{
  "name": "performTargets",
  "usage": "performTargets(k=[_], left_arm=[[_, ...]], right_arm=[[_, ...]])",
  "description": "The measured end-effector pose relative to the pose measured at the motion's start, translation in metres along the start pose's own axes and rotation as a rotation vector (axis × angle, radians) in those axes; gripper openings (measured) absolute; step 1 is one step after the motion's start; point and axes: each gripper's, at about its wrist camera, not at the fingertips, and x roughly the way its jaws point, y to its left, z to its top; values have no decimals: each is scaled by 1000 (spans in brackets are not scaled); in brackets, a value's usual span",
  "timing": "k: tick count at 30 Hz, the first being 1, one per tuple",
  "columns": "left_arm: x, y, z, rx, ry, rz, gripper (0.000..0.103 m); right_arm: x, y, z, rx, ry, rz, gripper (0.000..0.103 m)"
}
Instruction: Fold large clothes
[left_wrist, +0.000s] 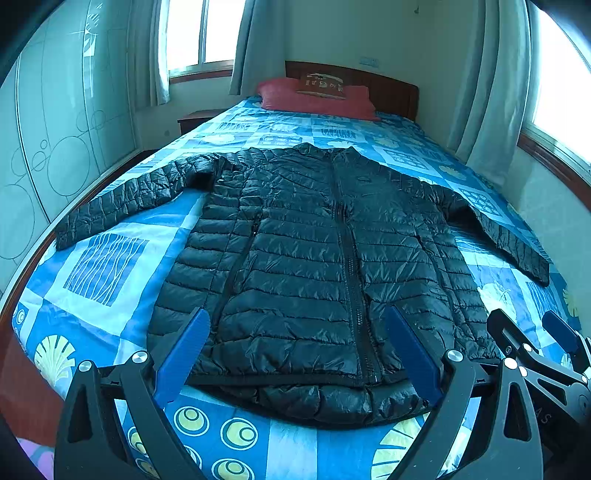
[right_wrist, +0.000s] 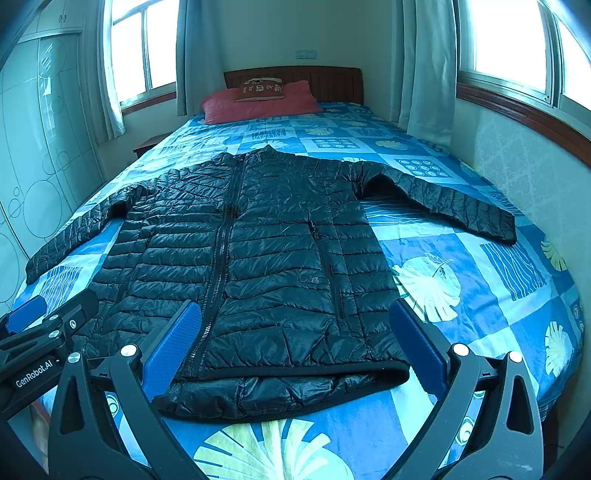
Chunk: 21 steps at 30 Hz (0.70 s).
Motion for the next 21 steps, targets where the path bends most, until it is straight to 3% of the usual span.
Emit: performTargets(k=[21], left_arm=[[2,6,0,-1,10,0,95]], right_arm=[[-2,0,0,-2,1,-1,101]])
